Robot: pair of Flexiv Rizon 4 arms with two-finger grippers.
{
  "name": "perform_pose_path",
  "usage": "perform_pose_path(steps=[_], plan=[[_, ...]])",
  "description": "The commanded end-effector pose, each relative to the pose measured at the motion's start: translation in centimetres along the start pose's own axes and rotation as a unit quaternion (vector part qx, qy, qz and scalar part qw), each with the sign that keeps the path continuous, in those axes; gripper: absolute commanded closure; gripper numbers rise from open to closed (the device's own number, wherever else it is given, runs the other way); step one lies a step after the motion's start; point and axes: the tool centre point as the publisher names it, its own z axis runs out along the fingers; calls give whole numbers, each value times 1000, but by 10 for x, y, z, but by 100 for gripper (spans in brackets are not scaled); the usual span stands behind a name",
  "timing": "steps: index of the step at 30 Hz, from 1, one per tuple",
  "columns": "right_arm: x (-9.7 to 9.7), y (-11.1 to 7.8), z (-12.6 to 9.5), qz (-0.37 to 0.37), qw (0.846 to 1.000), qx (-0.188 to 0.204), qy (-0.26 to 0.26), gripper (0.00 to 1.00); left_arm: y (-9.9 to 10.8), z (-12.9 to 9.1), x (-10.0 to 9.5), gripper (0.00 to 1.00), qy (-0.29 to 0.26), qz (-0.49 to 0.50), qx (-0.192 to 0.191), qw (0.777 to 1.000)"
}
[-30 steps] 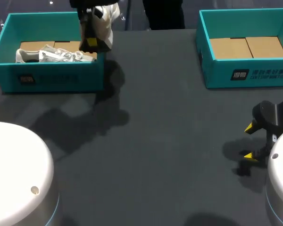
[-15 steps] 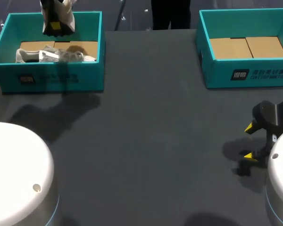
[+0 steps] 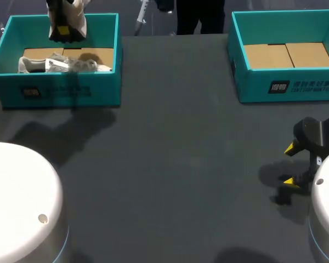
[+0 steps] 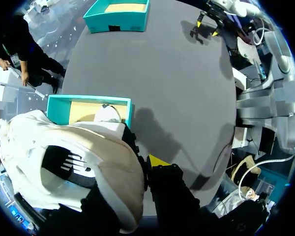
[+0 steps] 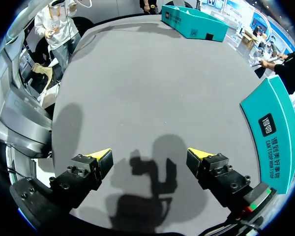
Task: Take the shoe out of the shoebox, open the shoe tongue, remove and reinsert the insole, then place the shoe into the shoebox
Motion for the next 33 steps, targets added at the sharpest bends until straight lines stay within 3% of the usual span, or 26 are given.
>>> perform_pose_path(steps=[1,5,10,16,24,27,33], plan=[[2,0,-1,0,1000,1,-2,0,26,7,-35,100,-1,0,-3,1000],[2,0,-1,0,1000,1,-2,0,53,19,-70,100,-13,-4,-14,1000],[2,0,-1,0,1000,1,-2,0,81,29,-108,100,14,-21,-7,1000],[2,0,-1,0,1000,1,-2,0,105,39,-135,100,33,-33,-1,999],[2,0,-1,0,1000,1,-2,0,134,41,-149,100,5,66,-7,998],[2,0,-1,0,1000,1,-2,0,150,38,-140,100,-29,235,-16,971],[2,0,-1,0,1000,1,-2,0,150,38,-140,100,-29,235,-16,971]])
